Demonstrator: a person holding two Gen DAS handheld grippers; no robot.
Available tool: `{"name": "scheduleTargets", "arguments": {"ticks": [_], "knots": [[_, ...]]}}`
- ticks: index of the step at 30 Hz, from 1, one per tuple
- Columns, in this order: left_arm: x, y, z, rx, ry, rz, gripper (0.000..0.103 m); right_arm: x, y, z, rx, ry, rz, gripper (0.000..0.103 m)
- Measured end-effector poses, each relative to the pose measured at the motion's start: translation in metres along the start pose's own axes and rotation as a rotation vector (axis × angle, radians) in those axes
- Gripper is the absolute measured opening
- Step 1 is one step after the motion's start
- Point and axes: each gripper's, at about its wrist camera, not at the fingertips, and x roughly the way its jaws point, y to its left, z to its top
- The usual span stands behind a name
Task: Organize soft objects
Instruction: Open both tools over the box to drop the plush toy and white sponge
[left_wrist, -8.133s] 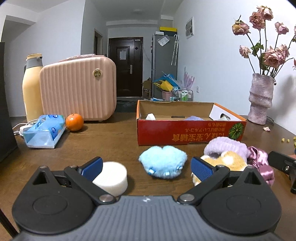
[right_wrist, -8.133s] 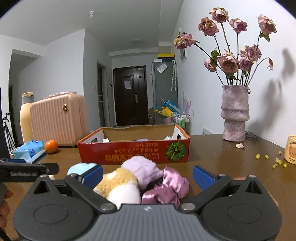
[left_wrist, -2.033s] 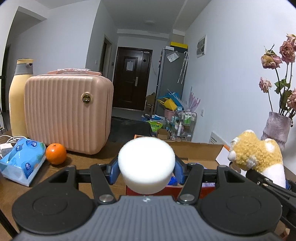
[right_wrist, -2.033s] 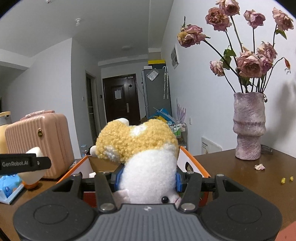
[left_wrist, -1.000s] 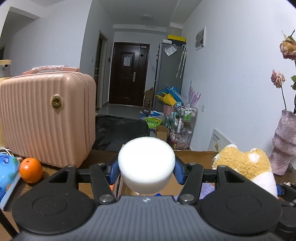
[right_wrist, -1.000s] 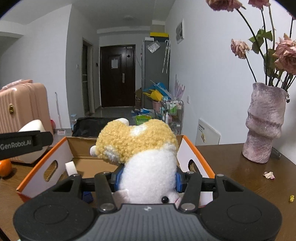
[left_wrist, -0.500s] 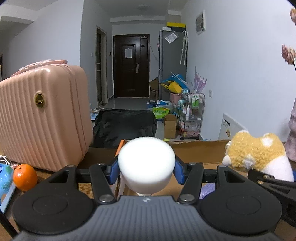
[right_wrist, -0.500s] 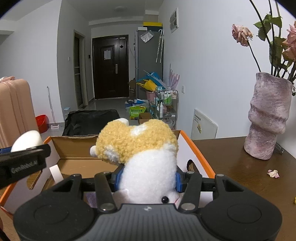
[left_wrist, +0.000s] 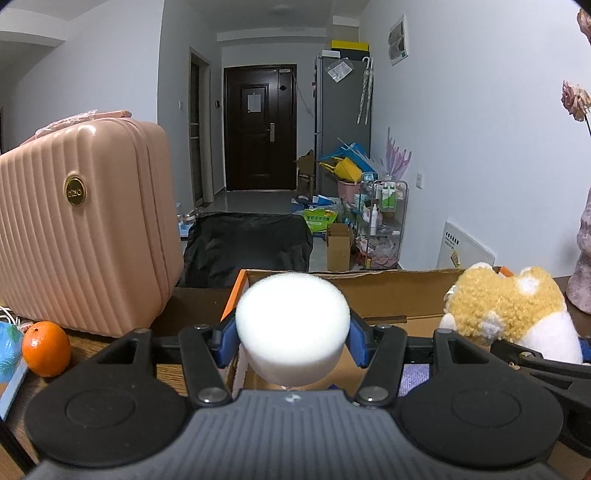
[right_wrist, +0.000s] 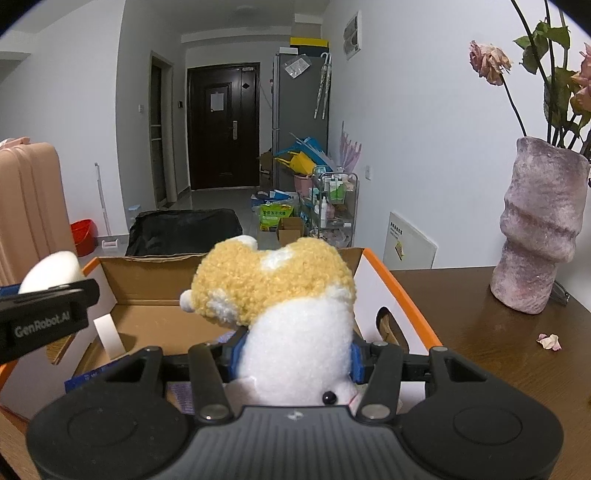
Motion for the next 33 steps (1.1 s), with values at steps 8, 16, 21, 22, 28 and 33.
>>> {"name": "scheduleTargets", "arguments": {"ticks": [8, 16, 21, 22, 28, 33], "knots": [[-0.015, 0.007, 0.0, -0.037, -0.068, 0.005, 0.103, -0.003, -0.005, -0.001, 0.037, -0.026, -0.021, 0.101], [-0.012, 0.011, 0.003, -0.072, -0.057, 0.02, 0.103, -0.005, -0.003, -0.001, 0.027, -0.037, -0.034, 0.103], [-0.011, 0.012, 0.002, -0.074, -0.059, 0.02, 0.103, -0.007, -0.003, -0.002, 0.028, -0.039, -0.032, 0.103], [-0.011, 0.012, 0.002, -0.074, -0.059, 0.02, 0.103, -0.007, -0.003, -0.002, 0.026, -0.036, -0.03, 0.103], [-0.017, 0.012, -0.002, -0.068, -0.064, 0.018, 0.103, -0.01, 0.001, -0.009, 0.001, -0.031, -0.031, 0.103], [-0.028, 0.015, -0.007, -0.067, -0.082, 0.02, 0.103, -0.018, 0.003, -0.016, -0.013, -0.036, -0.011, 0.103]]}}
